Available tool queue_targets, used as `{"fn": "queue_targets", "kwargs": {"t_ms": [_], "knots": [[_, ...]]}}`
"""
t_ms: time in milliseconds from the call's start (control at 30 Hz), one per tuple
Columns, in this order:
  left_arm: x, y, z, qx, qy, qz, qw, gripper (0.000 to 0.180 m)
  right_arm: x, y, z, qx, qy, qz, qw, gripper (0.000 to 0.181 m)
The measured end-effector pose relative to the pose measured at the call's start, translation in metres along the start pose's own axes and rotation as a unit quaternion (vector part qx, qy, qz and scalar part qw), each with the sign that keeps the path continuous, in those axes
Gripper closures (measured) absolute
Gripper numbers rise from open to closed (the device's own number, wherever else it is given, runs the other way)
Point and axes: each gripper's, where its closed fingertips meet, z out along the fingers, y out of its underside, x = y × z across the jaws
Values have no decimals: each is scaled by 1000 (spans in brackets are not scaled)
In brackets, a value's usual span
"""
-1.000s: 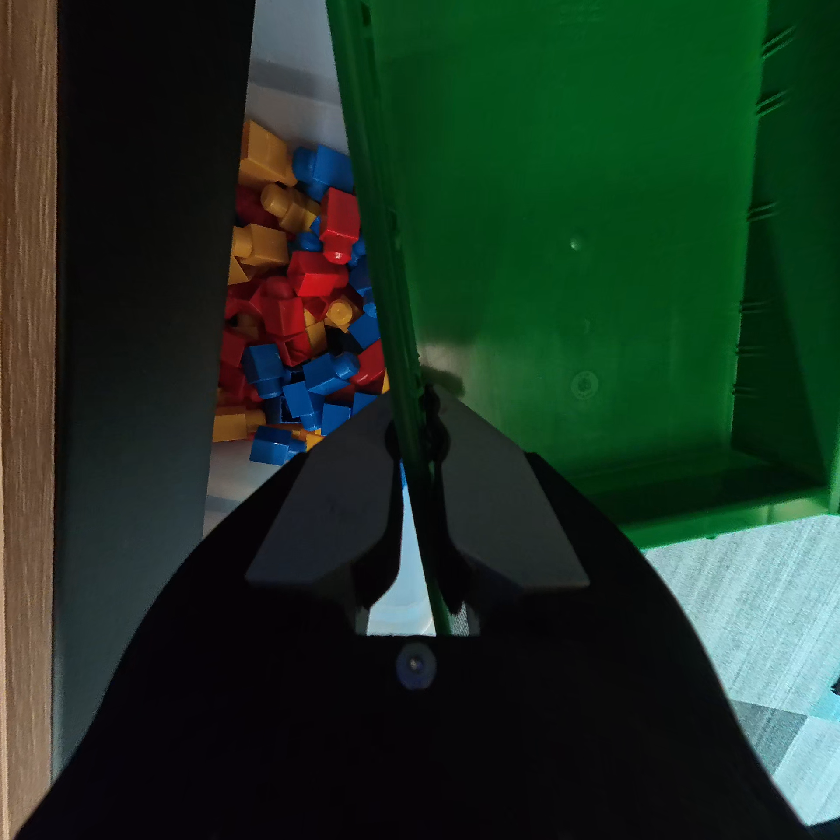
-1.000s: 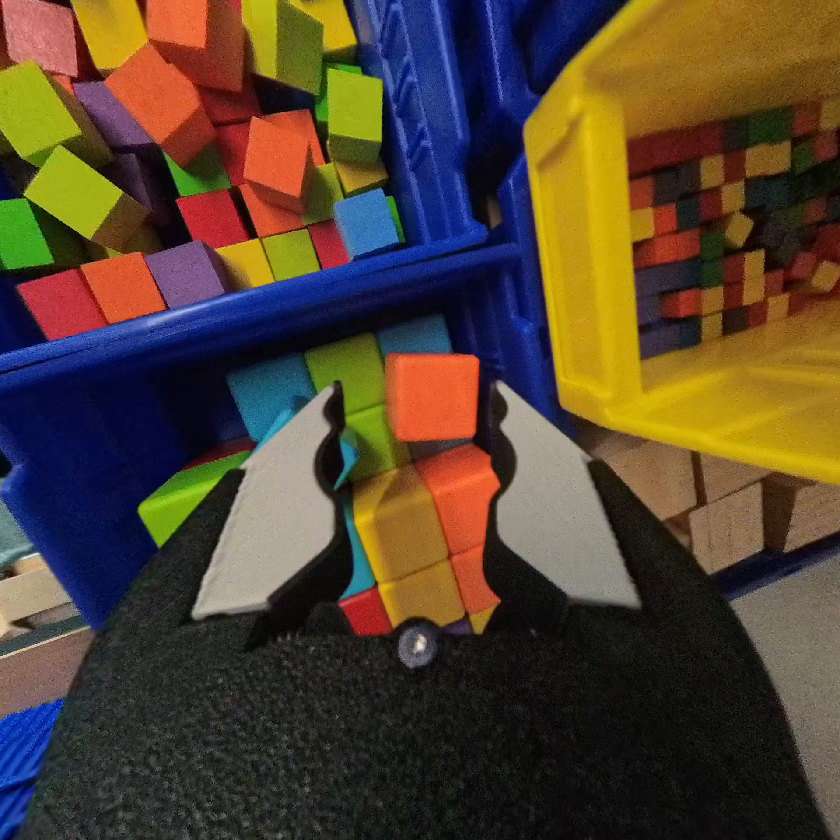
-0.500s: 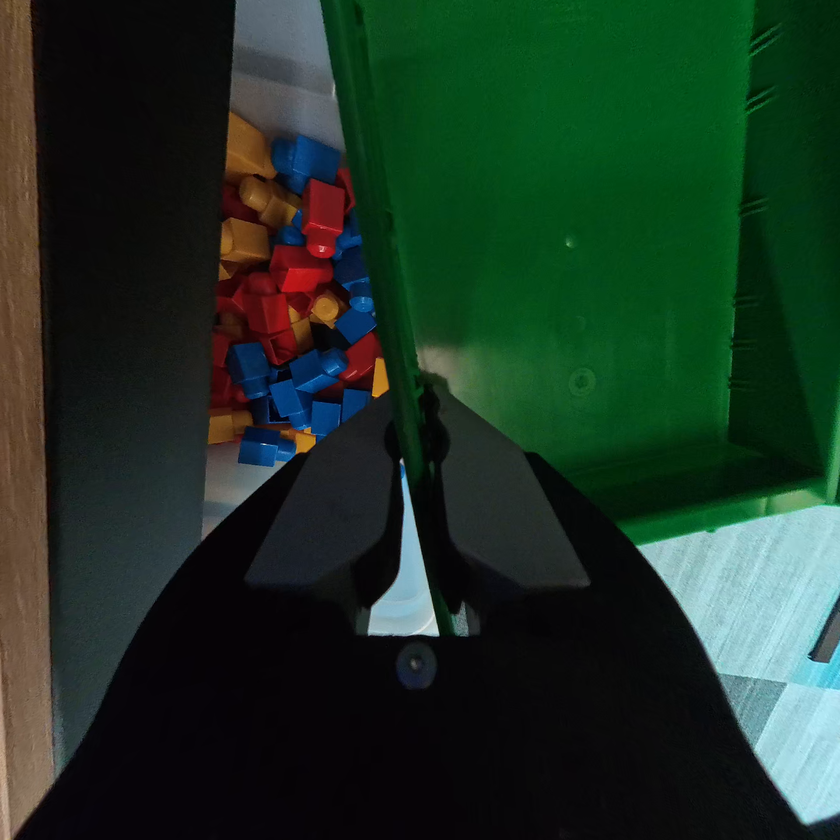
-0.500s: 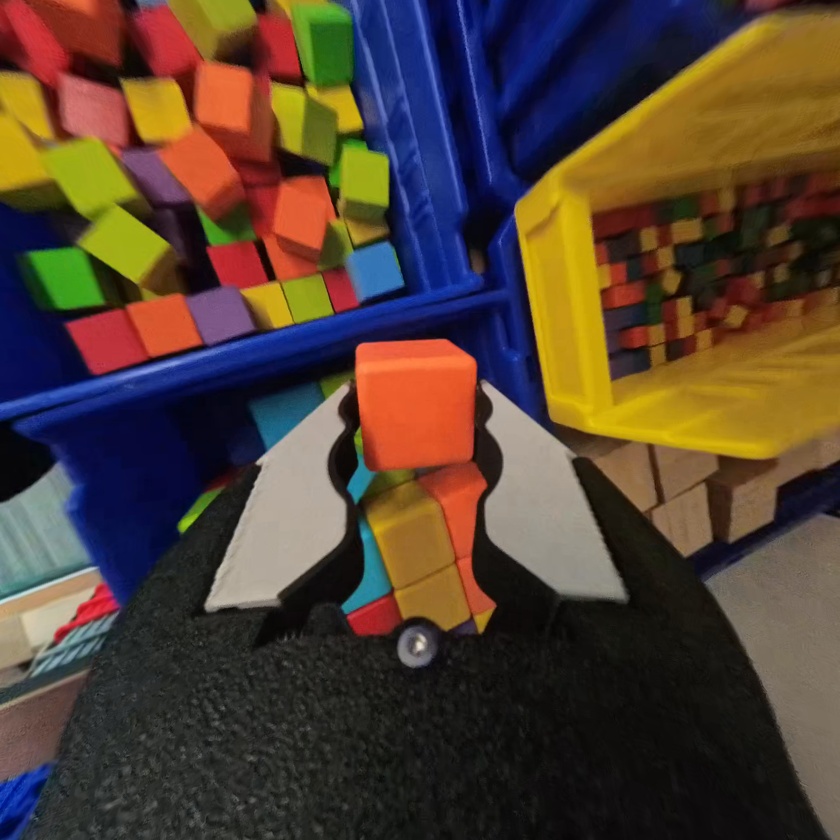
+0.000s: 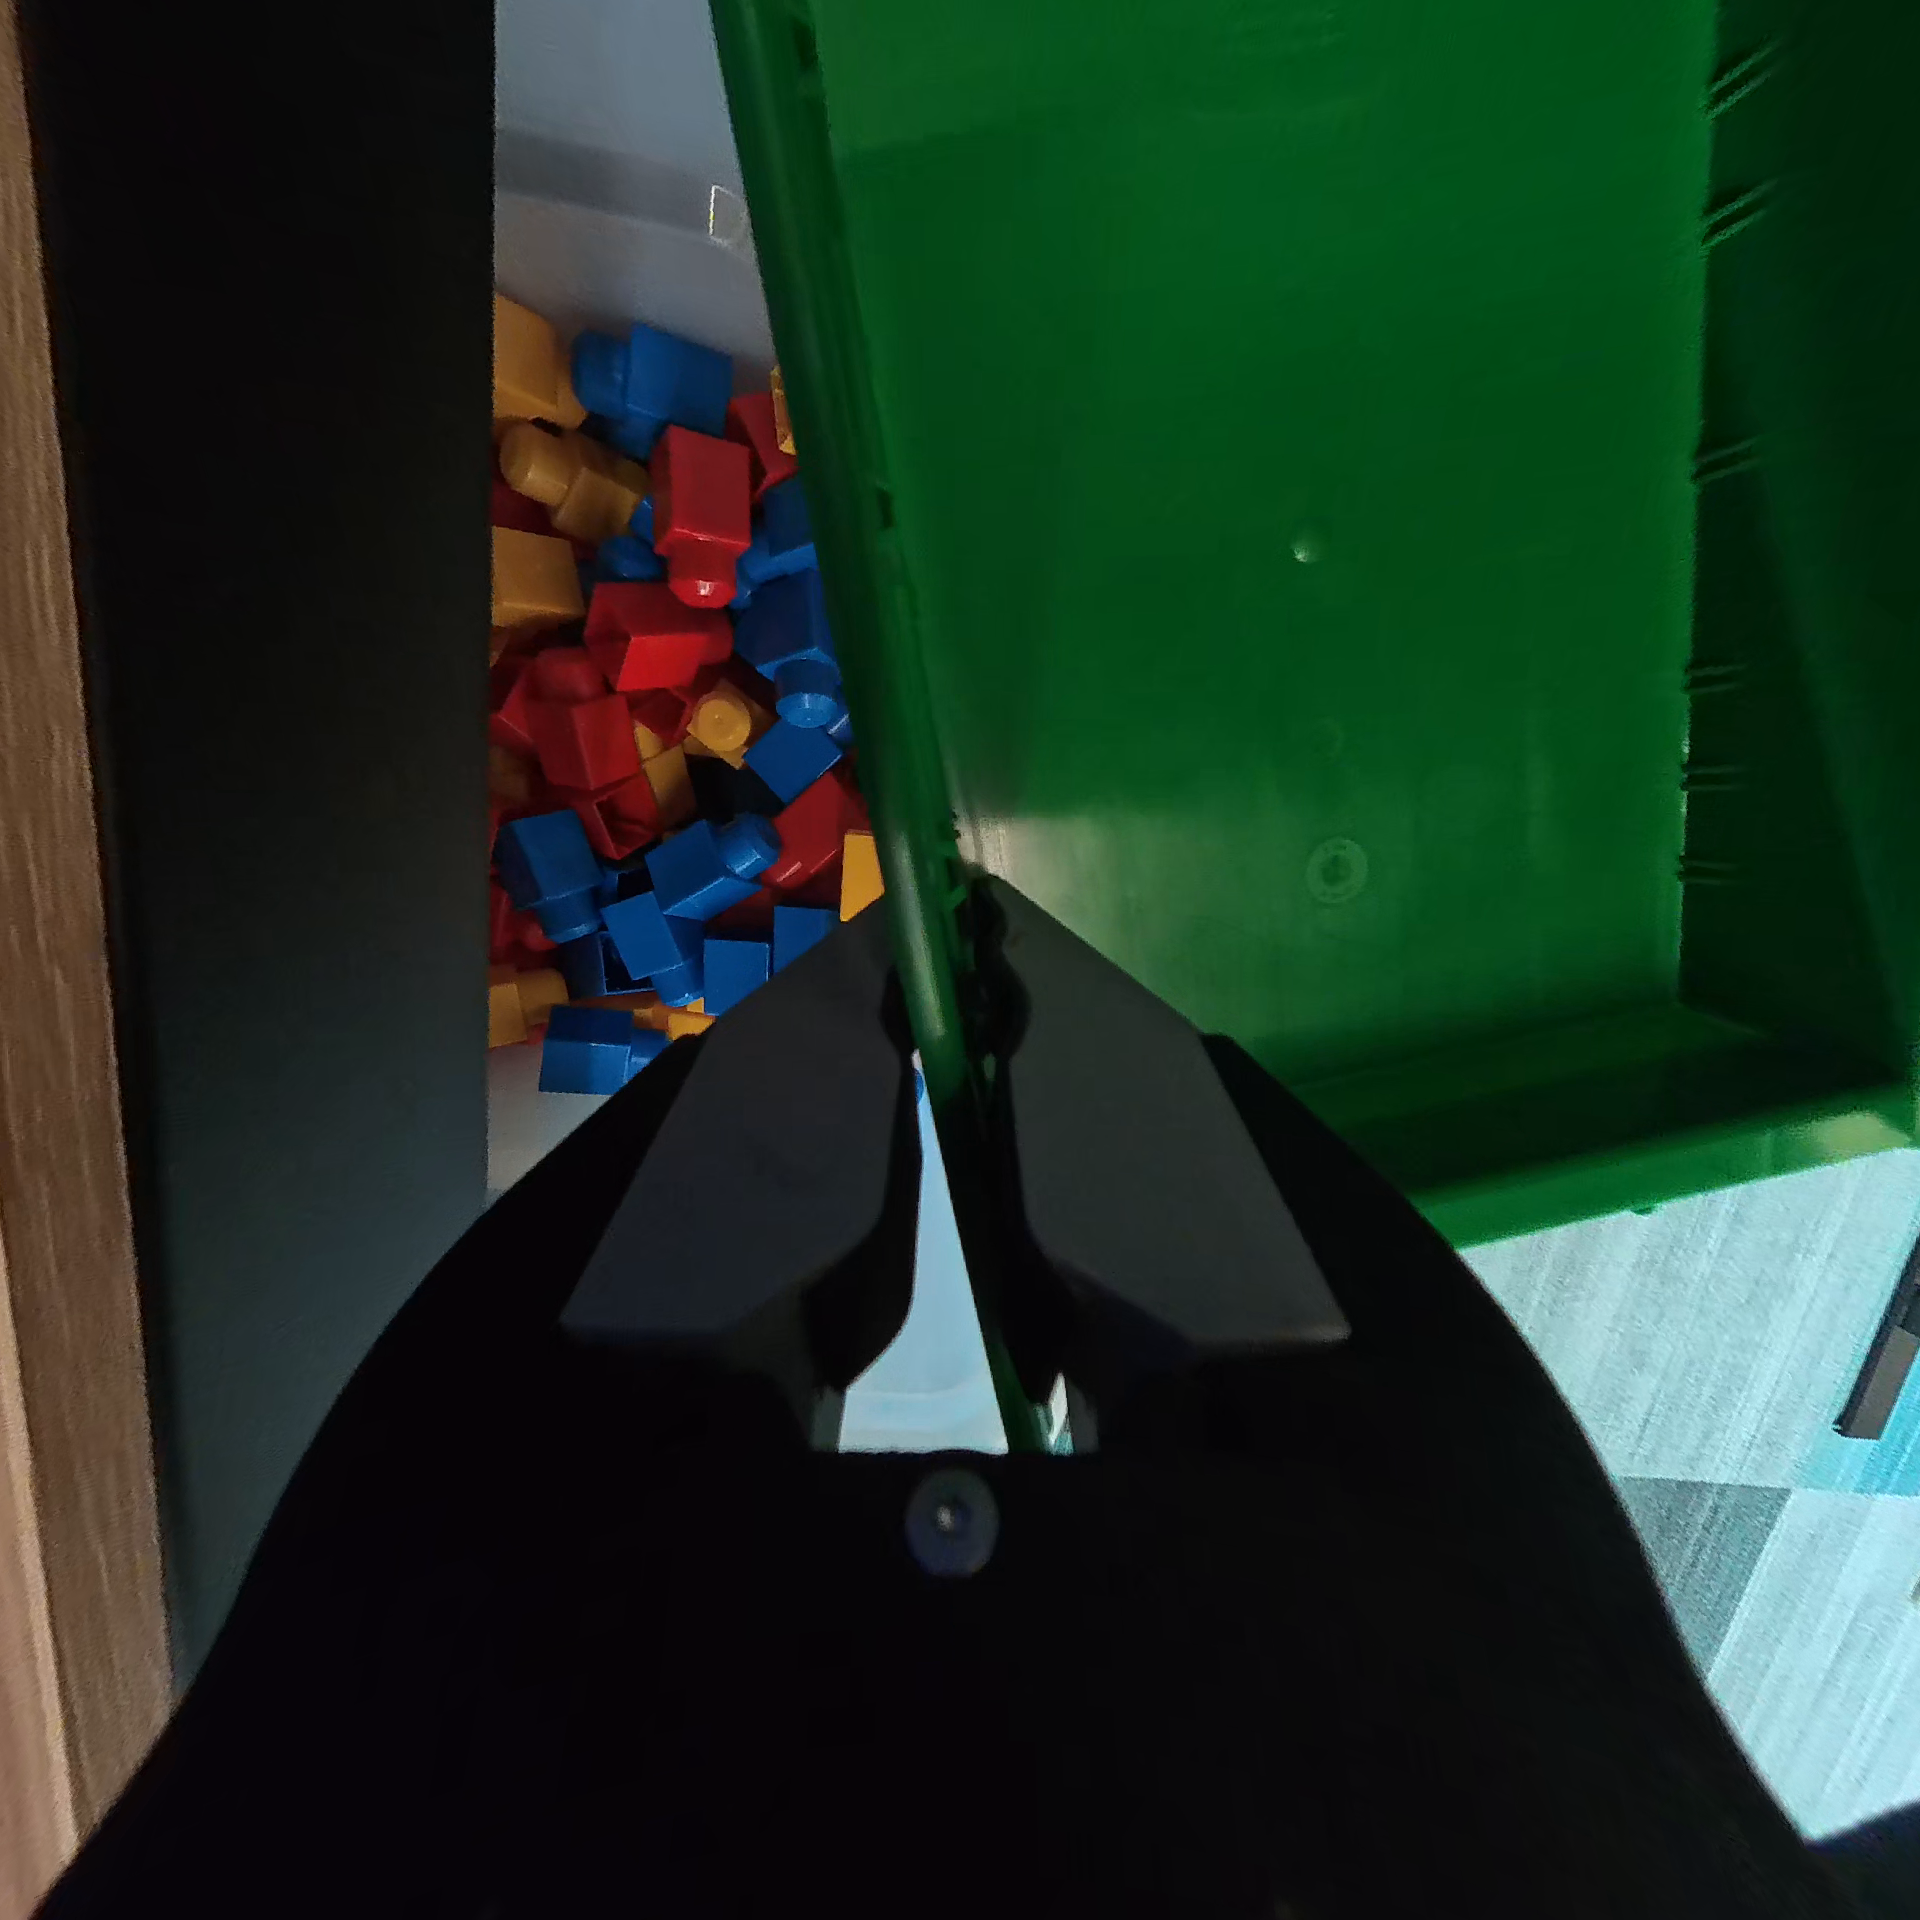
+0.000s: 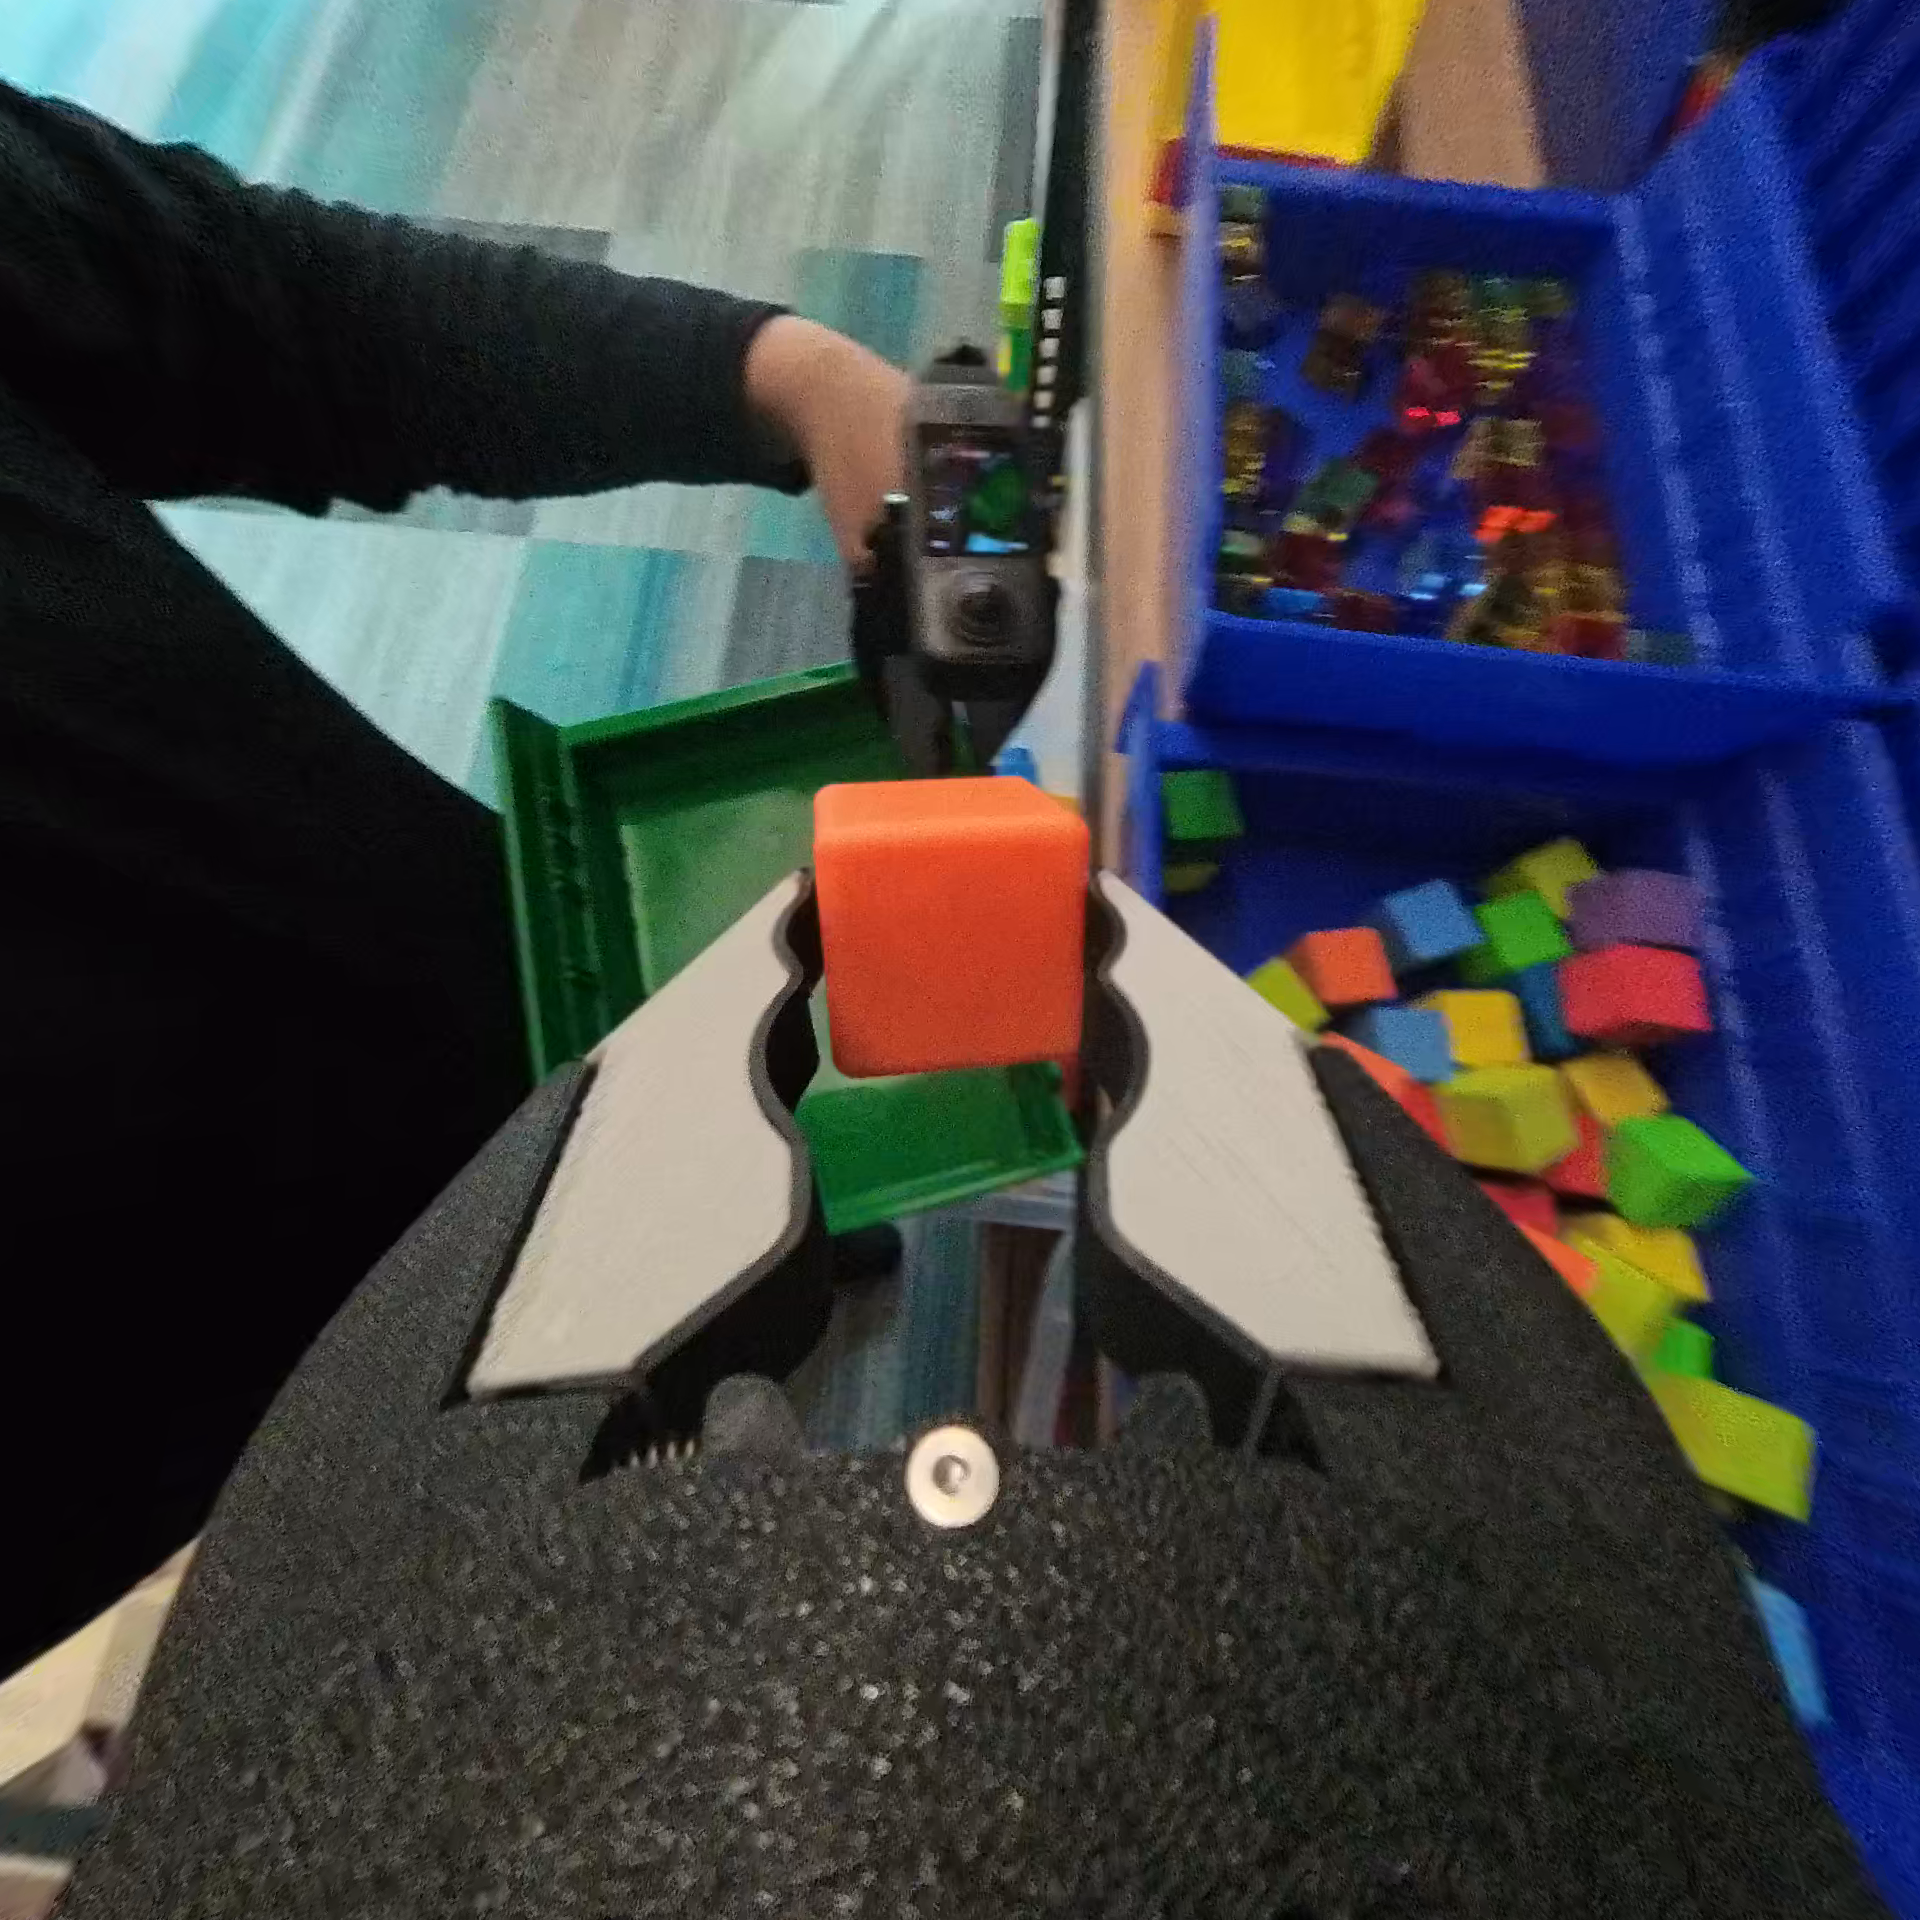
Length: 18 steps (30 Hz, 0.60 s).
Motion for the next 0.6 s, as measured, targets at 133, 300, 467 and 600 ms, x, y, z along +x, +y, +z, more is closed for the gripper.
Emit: {"fn": "queue_targets", "kwargs": {"t_ms": [133, 300, 467, 600], "knots": [[2, -2, 0, 2, -2, 2, 1000, 177, -57, 50, 98, -116, -66, -40, 990, 132], [4, -3, -1, 3, -9, 7, 1000, 177, -67, 104, 144, -199, -72, -26, 977, 116], [4, -3, -1, 6, -11, 2, 1000, 177, -33, 69, 51, -124, 39, -23, 991, 123], [1, -2, 0, 1, -10, 2, 1000, 176, 42, 95, -96, -147, 185, 35, 971, 131]]}}
